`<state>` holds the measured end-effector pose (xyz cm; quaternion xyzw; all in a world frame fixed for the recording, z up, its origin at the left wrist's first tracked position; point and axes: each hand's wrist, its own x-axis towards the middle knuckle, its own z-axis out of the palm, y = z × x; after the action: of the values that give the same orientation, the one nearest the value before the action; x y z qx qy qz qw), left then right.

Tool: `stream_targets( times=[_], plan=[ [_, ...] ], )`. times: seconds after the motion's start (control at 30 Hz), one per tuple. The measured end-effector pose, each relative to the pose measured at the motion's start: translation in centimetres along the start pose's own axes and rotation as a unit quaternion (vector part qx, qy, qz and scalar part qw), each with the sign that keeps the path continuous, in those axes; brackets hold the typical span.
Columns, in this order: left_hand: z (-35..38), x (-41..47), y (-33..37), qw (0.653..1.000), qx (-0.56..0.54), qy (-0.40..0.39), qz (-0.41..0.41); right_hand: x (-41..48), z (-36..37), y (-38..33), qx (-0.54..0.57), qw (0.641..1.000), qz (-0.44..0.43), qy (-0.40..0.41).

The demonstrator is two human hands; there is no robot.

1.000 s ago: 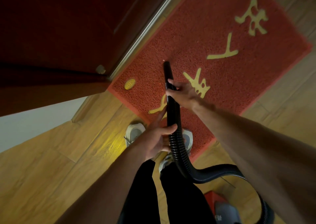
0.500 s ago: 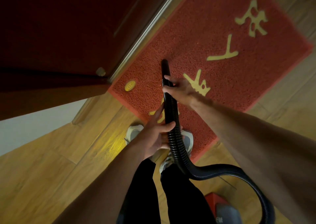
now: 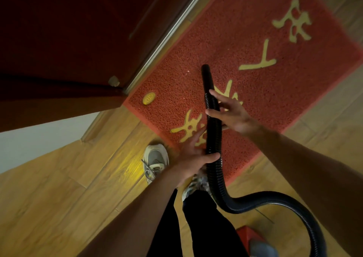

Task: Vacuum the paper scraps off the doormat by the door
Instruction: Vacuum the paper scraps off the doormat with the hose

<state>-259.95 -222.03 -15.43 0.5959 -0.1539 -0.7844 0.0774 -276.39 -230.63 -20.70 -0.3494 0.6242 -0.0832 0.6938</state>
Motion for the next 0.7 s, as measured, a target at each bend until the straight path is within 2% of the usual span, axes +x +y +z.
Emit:
stream_targets(
  times=[0.2, 0.3, 0.37, 0.5, 0.6, 0.7],
  plan=[
    [-0.3, 4.1, 0.6, 0.999, 0.034, 0.000, 0.006, 1.9, -3.4, 2.2, -0.130, 0.986, -0.106, -0.023],
    [-2.0, 6.5, -0.7, 0.991, 0.111, 0.072, 0.026, 2.4, -4.3, 3.6, -0.183, 0.977, -0.103, -0.048],
    [-3.6, 8.5, -1.9, 0.968, 0.184, 0.159, 0.067, 2.7, -4.7, 4.8, -0.187, 0.976, -0.101, -0.037],
    [-6.9, 12.2, -2.7, 0.896, 0.287, 0.314, 0.128, 3.2, -5.3, 6.7, -0.167, 0.978, -0.122, 0.011],
    [-8.5, 14.8, -2.0, 0.865, 0.315, 0.367, 0.137, 4.0, -5.6, 7.3, -0.153, 0.978, -0.138, 0.028],
    [-8.8, 16.9, -1.2, 0.845, 0.336, 0.382, 0.164, 4.7, -5.9, 7.7, -0.143, 0.977, -0.153, 0.040]
  ],
)
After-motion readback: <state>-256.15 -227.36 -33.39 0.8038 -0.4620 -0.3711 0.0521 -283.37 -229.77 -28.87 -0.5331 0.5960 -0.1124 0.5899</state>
